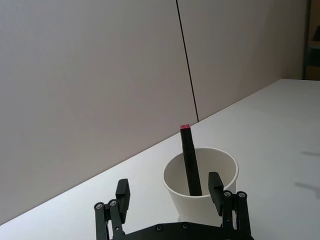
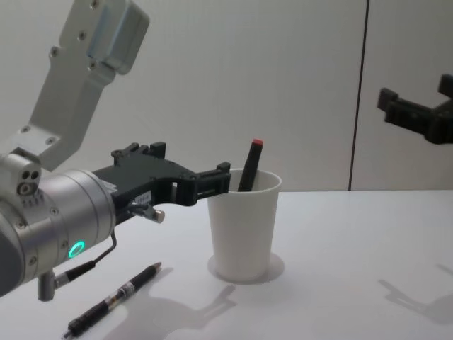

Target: Place the pen into the pen holder.

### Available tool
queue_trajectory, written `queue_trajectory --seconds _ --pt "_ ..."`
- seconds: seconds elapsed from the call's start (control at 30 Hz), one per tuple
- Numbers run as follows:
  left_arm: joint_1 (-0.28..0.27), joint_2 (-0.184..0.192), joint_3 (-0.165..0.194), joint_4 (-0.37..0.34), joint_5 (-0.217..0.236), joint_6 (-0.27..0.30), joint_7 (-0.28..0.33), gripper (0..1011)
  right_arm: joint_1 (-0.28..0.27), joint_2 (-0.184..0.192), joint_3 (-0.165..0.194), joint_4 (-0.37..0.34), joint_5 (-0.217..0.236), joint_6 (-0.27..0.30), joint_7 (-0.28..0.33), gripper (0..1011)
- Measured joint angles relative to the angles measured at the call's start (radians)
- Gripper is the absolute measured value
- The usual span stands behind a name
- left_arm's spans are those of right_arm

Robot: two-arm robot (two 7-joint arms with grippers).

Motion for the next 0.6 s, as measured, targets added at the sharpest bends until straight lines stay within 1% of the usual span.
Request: queue_trajectory --seconds 0.07,0.1,0.17,0.2,0.27,0.6 --pt "0.000 0.000 0.000 0.000 0.000 0.000 0.000 1000 -0.017 0.010 0.005 -0.017 0.008 0.011 -0.002 1002" --pt "0.000 0.000 0.000 0.000 0.000 0.000 0.000 1000 -0.017 0.010 0.005 -0.017 0.008 0.011 -0.002 1002" --pt "0.000 0.000 0.000 0.000 0.000 0.000 0.000 1000 -0.039 0.022 0.009 -0.037 0.017 0.023 -0.006 1002" --pt "0.000 0.000 0.000 0.000 0.000 0.000 0.000 1000 -0.039 0.022 0.009 -0.037 0.017 0.023 -0.006 1002" --pt "0.000 0.000 0.000 0.000 0.000 0.000 0.000 1000 -0.060 0.032 0.013 -0.055 0.023 0.031 -0.011 1002" --pt "0.000 0.000 0.000 0.000 0.000 0.000 0.000 1000 -0.117 0.053 0.020 -0.101 0.037 0.046 -0.025 1002"
